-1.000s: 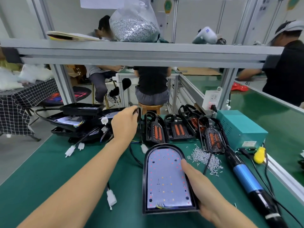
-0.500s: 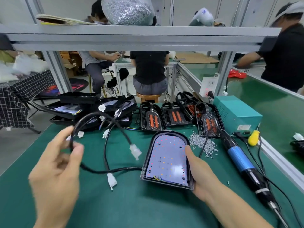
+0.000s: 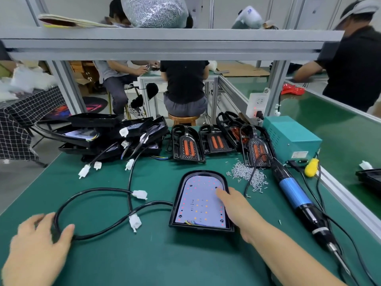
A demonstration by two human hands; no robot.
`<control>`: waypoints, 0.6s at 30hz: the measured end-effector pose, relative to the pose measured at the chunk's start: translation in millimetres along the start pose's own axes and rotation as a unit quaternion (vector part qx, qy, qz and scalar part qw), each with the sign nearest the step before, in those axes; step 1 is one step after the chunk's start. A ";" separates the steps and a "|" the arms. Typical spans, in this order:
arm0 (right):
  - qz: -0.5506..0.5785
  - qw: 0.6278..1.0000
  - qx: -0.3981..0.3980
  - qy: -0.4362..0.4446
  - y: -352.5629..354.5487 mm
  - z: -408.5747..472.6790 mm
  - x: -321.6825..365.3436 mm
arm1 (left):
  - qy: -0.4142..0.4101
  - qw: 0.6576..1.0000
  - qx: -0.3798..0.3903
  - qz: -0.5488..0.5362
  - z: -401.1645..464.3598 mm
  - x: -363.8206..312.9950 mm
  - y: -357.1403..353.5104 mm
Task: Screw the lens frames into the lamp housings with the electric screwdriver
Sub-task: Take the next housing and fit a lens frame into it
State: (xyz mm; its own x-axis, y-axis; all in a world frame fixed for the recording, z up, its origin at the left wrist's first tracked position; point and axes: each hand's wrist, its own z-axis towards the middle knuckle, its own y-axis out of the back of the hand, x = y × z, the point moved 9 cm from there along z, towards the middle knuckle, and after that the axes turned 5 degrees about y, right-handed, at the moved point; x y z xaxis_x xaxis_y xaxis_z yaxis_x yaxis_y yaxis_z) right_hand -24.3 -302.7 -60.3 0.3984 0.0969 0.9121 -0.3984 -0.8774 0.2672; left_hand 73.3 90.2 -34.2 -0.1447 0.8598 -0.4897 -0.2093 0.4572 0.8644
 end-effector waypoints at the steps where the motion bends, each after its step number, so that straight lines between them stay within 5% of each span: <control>1: -0.028 1.000 0.002 0.011 1.3 2.1 2.2 | -0.001 0.999 -0.012 0.037 -1.0 -5.4 4.4; 6: -0.131 0.990 0.015 0.043 1.6 7.0 10.5 | -0.183 0.967 -0.174 0.021 -31.1 -113.6 45.0; 8: -0.167 0.984 0.027 0.050 1.4 7.8 12.3 | -0.196 0.959 -0.197 0.054 -29.5 -148.0 45.2; 13: -0.205 0.974 0.068 0.071 6.6 12.0 19.5 | -0.101 0.987 -0.057 0.108 43.8 -128.2 15.5; 18: -0.284 0.946 -0.010 0.156 23.3 34.0 62.0 | -0.105 0.983 0.051 0.140 69.9 -58.3 -17.3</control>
State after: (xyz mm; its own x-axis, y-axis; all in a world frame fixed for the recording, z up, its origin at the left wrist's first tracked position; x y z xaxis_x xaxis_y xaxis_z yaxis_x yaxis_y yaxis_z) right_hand 19.2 -333.2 -8.1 0.2917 0.6866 0.6660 -0.2096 -0.6335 0.7448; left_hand 152.9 48.1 -12.7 0.0232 0.9783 -0.2059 -0.0896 0.2071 0.9742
